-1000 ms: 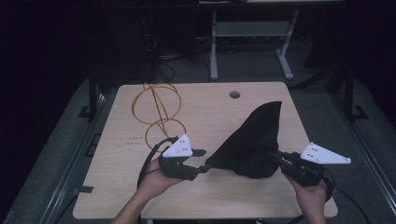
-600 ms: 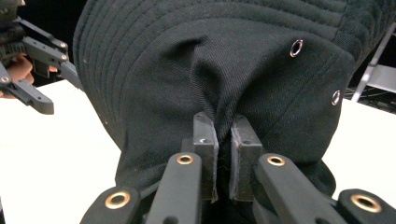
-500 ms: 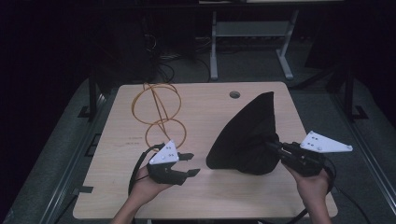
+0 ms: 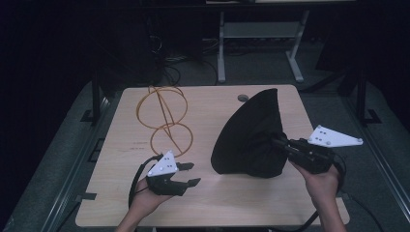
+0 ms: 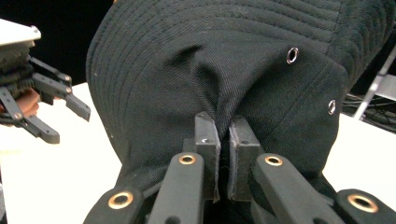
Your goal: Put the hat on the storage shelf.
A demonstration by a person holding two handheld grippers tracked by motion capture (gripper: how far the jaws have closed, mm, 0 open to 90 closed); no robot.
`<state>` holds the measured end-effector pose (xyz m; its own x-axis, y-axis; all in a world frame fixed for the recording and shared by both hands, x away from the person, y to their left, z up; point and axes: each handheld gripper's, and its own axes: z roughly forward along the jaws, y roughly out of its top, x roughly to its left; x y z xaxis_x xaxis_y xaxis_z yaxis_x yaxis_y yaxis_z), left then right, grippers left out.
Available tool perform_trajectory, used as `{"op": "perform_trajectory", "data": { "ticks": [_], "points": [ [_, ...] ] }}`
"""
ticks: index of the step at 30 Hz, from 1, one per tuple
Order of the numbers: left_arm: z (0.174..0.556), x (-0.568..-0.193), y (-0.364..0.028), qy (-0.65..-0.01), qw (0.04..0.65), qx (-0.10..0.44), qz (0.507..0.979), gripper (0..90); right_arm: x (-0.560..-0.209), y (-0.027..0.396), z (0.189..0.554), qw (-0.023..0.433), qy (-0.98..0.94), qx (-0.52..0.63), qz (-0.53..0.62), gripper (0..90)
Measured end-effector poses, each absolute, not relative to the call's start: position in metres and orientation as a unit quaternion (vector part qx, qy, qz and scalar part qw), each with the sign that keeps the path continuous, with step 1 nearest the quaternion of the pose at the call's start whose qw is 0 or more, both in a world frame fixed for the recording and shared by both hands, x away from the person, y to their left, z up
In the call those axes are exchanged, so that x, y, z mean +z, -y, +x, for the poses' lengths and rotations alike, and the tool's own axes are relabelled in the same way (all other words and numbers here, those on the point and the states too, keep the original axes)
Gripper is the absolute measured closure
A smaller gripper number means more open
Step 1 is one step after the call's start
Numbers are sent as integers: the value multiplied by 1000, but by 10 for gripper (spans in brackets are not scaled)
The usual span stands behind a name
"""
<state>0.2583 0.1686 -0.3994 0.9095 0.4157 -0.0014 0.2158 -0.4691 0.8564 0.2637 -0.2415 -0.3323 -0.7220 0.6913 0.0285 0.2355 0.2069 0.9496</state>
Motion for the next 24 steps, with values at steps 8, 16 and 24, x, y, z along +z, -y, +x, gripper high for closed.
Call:
{"op": "perform_trajectory", "data": {
  "ticks": [8,16,24],
  "points": [
    [258,-405,-172,-188,476,105,853,437,-314,241,269,199,-748,555,306,846],
    [257,-407,-169,-186,471,108,855,403,-299,238,275,195,-755,551,299,845],
    [258,-412,-169,-189,476,108,852,380,-286,232,283,188,-757,553,291,845]
  ]
}}
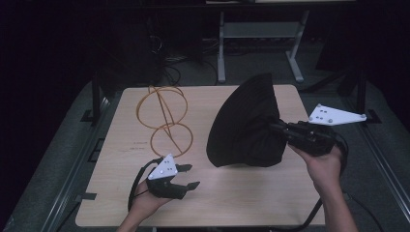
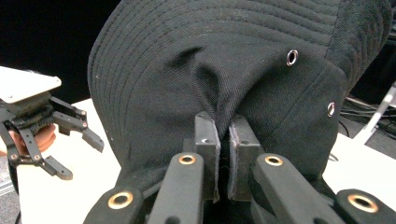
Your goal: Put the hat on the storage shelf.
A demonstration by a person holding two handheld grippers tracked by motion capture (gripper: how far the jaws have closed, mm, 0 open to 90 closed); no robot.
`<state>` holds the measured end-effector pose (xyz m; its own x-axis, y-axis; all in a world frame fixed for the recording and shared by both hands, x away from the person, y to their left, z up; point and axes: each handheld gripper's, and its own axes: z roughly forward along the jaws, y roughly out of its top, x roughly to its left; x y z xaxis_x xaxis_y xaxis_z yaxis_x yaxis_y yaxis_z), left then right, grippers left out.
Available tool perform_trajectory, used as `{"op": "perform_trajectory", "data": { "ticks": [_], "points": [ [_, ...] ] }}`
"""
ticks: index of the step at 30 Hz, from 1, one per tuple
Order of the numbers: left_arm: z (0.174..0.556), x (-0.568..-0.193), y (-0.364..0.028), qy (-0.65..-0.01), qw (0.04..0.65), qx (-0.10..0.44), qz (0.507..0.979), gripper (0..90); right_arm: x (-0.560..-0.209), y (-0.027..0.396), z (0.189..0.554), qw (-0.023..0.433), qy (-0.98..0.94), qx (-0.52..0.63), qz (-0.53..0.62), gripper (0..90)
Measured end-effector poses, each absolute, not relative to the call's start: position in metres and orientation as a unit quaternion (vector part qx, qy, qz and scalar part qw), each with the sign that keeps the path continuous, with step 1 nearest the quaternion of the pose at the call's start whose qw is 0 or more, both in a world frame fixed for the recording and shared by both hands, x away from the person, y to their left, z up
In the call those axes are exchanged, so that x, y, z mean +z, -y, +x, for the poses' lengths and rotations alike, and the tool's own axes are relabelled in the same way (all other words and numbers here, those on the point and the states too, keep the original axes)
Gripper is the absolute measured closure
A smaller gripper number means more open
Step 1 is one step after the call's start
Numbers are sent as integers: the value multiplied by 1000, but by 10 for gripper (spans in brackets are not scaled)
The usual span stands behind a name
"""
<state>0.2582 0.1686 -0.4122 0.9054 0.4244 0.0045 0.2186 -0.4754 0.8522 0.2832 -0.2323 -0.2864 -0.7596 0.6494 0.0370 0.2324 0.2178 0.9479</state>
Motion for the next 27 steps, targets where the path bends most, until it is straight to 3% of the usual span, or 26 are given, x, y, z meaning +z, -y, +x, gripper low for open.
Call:
{"op": "perform_trajectory", "data": {
  "ticks": [27],
  "points": [
    [257,-419,-166,-177,471,109,857,370,-241,186,320,179,-768,564,247,844]
  ]
}}
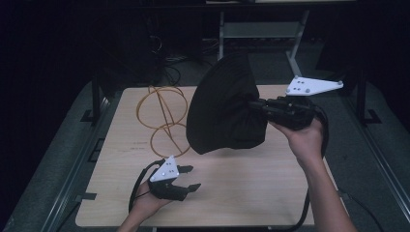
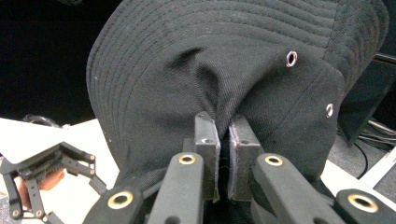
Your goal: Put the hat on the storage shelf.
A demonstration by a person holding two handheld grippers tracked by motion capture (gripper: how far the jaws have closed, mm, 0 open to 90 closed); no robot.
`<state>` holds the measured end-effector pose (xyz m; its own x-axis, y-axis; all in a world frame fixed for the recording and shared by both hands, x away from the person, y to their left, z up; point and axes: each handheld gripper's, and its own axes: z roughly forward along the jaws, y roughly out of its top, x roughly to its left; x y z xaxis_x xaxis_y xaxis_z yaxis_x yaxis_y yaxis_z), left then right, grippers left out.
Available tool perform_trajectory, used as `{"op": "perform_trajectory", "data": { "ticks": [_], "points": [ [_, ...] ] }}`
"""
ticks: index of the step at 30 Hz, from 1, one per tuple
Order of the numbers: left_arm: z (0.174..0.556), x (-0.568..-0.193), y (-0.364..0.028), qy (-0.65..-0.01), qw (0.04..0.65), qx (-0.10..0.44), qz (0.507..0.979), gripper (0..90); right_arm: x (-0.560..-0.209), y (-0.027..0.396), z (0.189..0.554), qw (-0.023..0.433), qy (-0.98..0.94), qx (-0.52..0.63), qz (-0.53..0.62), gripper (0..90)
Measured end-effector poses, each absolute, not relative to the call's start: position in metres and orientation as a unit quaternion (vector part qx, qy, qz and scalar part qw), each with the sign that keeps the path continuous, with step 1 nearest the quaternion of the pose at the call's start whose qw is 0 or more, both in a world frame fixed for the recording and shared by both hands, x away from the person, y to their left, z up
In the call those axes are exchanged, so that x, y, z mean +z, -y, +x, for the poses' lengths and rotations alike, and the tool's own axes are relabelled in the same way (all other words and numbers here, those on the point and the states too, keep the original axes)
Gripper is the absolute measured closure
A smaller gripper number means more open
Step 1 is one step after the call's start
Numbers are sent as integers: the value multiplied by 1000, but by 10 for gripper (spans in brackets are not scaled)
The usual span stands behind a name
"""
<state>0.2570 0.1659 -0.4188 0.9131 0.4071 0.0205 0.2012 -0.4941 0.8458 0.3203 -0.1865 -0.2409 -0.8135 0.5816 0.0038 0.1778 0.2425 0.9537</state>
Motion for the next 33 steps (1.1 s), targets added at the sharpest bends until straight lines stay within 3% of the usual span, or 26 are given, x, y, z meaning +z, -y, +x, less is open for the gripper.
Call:
{"op": "perform_trajectory", "data": {
  "ticks": [33],
  "points": [
    [259,-425,-165,-180,470,102,858,306,-212,135,354,154,-781,564,218,844]
  ]
}}
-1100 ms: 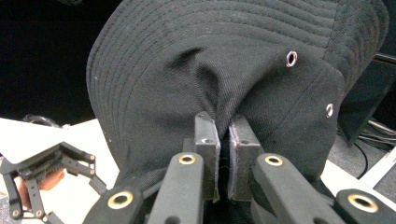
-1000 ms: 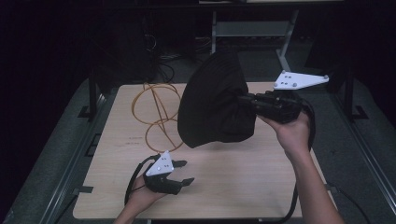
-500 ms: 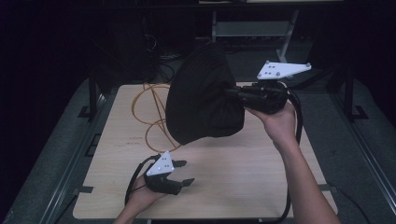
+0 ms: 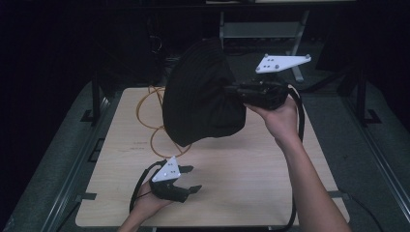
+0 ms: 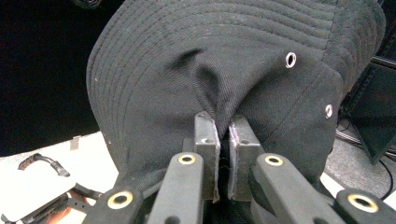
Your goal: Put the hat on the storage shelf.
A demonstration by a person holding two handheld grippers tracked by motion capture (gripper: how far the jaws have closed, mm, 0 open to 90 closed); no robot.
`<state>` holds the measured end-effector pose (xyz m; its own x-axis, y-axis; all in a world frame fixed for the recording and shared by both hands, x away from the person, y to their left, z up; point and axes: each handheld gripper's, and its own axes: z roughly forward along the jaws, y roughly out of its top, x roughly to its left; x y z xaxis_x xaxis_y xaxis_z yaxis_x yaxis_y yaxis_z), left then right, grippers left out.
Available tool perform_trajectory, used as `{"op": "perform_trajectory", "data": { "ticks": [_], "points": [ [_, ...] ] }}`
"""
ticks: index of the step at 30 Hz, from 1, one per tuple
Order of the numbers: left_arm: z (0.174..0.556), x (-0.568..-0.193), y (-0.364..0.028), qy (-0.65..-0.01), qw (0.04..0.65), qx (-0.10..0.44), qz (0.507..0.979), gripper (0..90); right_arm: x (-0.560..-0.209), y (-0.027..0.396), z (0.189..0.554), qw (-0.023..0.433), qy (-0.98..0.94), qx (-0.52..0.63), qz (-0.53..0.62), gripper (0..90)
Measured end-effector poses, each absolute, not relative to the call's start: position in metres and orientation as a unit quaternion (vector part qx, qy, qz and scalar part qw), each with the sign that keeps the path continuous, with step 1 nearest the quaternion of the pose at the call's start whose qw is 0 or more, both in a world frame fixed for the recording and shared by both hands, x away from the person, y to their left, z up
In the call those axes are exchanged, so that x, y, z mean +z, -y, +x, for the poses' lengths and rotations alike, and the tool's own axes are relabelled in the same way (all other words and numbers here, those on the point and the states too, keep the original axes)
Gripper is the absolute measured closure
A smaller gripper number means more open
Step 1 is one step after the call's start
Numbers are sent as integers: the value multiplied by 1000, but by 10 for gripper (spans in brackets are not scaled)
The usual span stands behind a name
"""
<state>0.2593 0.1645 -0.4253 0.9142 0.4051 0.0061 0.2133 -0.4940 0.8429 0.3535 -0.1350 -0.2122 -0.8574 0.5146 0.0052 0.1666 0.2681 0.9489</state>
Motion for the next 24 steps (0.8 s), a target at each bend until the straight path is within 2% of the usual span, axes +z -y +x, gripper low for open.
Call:
{"op": "perform_trajectory", "data": {
  "ticks": [6,24],
  "points": [
    [260,-426,-164,-181,466,100,860,280,-208,128,357,153,-784,563,214,843],
    [261,-428,-161,-175,468,99,861,277,-191,101,371,144,-791,558,207,843]
  ]
}}
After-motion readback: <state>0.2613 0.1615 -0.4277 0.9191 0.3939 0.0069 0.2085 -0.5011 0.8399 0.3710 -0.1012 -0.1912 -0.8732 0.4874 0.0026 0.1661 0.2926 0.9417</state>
